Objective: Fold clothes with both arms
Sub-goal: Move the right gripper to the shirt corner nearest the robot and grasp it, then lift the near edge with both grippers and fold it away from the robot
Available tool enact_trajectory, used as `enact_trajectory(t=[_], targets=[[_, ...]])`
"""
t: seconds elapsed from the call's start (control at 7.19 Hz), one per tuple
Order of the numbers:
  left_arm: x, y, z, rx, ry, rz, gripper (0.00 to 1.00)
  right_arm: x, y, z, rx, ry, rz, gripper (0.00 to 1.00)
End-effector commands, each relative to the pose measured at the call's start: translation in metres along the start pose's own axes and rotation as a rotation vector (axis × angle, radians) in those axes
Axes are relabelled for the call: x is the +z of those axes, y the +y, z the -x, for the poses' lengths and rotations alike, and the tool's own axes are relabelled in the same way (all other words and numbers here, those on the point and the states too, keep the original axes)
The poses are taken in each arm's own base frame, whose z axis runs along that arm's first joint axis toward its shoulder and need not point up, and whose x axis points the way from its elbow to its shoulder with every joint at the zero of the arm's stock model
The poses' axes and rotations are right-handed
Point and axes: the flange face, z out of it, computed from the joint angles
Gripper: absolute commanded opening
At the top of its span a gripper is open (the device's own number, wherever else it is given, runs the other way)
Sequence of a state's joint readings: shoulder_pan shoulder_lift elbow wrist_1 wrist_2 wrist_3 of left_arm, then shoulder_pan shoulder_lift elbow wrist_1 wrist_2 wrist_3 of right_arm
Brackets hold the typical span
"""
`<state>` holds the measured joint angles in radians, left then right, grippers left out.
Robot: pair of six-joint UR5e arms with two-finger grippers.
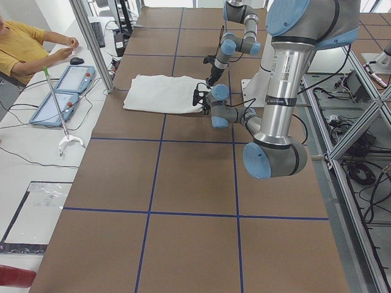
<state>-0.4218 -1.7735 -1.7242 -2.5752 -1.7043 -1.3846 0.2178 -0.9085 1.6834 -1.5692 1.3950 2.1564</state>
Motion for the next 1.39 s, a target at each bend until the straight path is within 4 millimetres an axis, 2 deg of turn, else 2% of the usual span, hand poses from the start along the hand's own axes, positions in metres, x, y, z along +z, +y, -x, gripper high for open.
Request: enact_trajectory(t=[0.0, 0.28, 0.42, 0.7, 0.83, 1.11, 1.25], targets=[[-0.001, 0.000, -0.001, 0.001, 0.002, 0.001, 0.00, 0.003, -0.001, 0.000, 0.015, -0.005, -0.016, 0.00], [-0.008, 0.000, -0.011, 0.006, 0.024, 0.006, 0.00, 0.000, -0.011, 0.005, 0.016, -0.012, -0.022, 0.00], [-0.012, 0.000, -0.016, 0.007, 0.035, 0.006, 0.00, -0.012, -0.025, 0.008, 0.017, -0.009, -0.030, 0.00], [-0.031, -0.001, -0.033, 0.012, 0.071, -0.001, 0.00, -0.079, -0.042, -0.006, -0.007, 0.003, -0.038, 0.00], [-0.057, -0.001, -0.051, 0.009, 0.068, 0.001, 0.00, -0.101, -0.031, -0.015, -0.022, 0.002, -0.016, 0.00], [-0.135, 0.006, -0.103, -0.009, 0.072, 0.057, 0.00, -0.160, -0.023, -0.036, -0.049, 0.002, 0.024, 0.00], [-0.153, 0.006, -0.119, -0.022, 0.049, 0.066, 0.00, -0.175, -0.027, -0.037, -0.051, -0.003, 0.025, 0.00]])
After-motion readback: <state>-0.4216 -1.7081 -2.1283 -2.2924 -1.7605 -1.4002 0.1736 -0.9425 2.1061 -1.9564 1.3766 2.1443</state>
